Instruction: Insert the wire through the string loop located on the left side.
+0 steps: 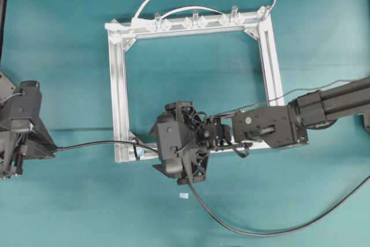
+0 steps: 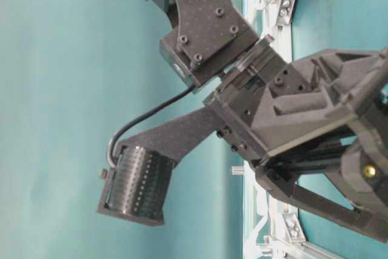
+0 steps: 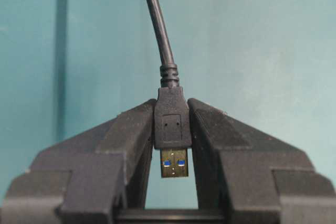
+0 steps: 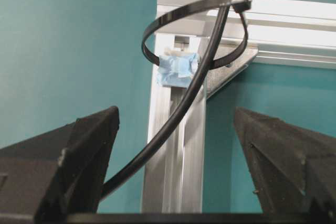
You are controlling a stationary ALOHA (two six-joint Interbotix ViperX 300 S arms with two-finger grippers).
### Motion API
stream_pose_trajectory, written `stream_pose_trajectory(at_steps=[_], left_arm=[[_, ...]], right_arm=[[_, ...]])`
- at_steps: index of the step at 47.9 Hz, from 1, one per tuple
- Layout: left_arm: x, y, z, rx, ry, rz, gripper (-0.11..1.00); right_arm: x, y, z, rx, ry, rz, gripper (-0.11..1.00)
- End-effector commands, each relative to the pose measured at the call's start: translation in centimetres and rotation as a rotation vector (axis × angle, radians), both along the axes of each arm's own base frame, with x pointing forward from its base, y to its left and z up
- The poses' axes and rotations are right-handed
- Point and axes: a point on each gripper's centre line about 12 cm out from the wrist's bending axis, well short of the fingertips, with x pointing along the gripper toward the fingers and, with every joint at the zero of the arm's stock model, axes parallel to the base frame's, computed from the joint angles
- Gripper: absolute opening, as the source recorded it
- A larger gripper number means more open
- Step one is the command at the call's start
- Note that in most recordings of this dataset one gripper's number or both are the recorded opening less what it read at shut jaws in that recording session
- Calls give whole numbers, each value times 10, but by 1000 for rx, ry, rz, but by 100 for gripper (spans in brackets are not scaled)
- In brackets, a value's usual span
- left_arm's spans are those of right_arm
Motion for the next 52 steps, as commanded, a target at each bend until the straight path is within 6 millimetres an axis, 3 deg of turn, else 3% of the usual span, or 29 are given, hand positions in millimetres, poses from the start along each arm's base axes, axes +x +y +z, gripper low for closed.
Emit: stream_pose_trajectory(at_steps=[1, 23, 25, 31, 33, 39, 52], left_arm=[[2, -3, 3, -10, -12, -3, 21], [1, -3, 0, -11, 27, 15, 22], [1, -2, 0, -8, 28, 15, 28], [1, -2, 0, 2, 24, 2, 66], [1, -2, 0, 2, 24, 1, 75], [1, -2, 0, 4, 24, 0, 63], [4, -2, 7, 30, -17, -40, 63]], right_arm=[[2, 2, 25, 8, -58, 4, 88], [2, 2, 26, 9, -62, 2, 88], [2, 2, 26, 9, -62, 2, 88], [2, 2, 26, 9, -62, 2, 88], [2, 3, 26, 10, -62, 4, 88], [2, 2, 26, 8, -62, 3, 88], [4, -1, 34, 12, -80, -4, 88]])
